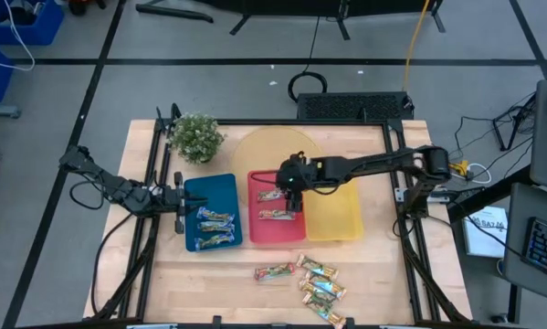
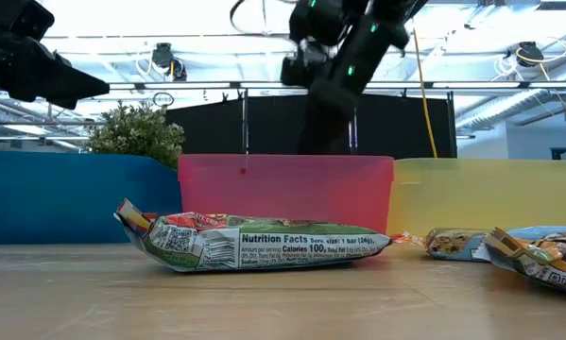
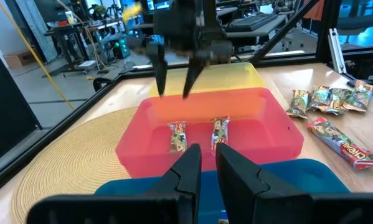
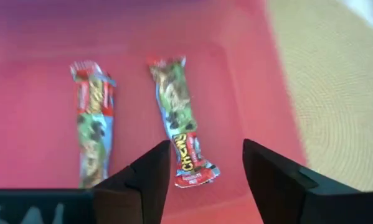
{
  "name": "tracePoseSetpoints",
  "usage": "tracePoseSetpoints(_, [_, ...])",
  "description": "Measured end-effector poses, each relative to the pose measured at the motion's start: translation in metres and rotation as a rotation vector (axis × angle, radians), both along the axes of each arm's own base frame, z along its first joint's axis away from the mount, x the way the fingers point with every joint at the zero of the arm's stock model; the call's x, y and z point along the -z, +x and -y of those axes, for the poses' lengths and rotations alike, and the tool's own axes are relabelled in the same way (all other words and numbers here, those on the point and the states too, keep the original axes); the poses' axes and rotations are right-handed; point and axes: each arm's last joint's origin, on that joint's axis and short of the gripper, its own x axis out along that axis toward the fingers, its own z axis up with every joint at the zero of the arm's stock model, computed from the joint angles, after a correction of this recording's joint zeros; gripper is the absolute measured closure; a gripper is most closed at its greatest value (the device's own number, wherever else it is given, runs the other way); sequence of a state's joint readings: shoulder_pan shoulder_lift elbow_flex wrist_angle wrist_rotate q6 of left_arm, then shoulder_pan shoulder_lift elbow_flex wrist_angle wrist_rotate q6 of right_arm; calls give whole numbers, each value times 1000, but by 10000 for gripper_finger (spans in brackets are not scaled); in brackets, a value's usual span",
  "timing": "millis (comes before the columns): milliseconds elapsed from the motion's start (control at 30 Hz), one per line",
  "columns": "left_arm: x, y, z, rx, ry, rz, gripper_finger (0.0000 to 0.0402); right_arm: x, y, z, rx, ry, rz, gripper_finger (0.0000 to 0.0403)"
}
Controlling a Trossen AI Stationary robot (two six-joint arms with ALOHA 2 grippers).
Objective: Pick and place Granola Bars by type
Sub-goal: Put the red granola bar into the pink bin
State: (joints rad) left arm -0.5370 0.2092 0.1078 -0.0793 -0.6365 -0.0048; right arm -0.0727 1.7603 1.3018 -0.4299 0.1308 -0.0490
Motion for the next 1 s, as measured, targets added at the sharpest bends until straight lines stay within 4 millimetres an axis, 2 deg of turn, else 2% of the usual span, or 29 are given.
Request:
tracePoseSetpoints(100, [0, 0, 0, 1, -1, 0, 344, -21, -7, -16, -11, 20, 64, 207])
tracePoseSetpoints(200, [0, 0, 0, 1, 0, 0, 344, -35, -11, -45, -87, 31, 120, 210])
tracePoseSetpoints(367, [0, 0, 0, 7, -1, -3, 344, -39, -13, -94, -205, 63, 175, 219])
tracePoseSetpoints(567, [1, 0, 0, 6, -6, -5, 344, -42, -7, -145, -256, 177, 339, 218])
tracePoseSetpoints(667, [1, 0, 0, 6, 1, -9, 344, -35, -9, -167, -309, 185, 344, 220])
tracePoseSetpoints(800, [2, 0, 0, 7, 10, -20, 344, -13, -11, -194, -314, 92, 311, 221])
tracePoseSetpoints(1000, [3, -1, 0, 3, 19, -34, 344, 19, -2, -215, -290, 168, 306, 203])
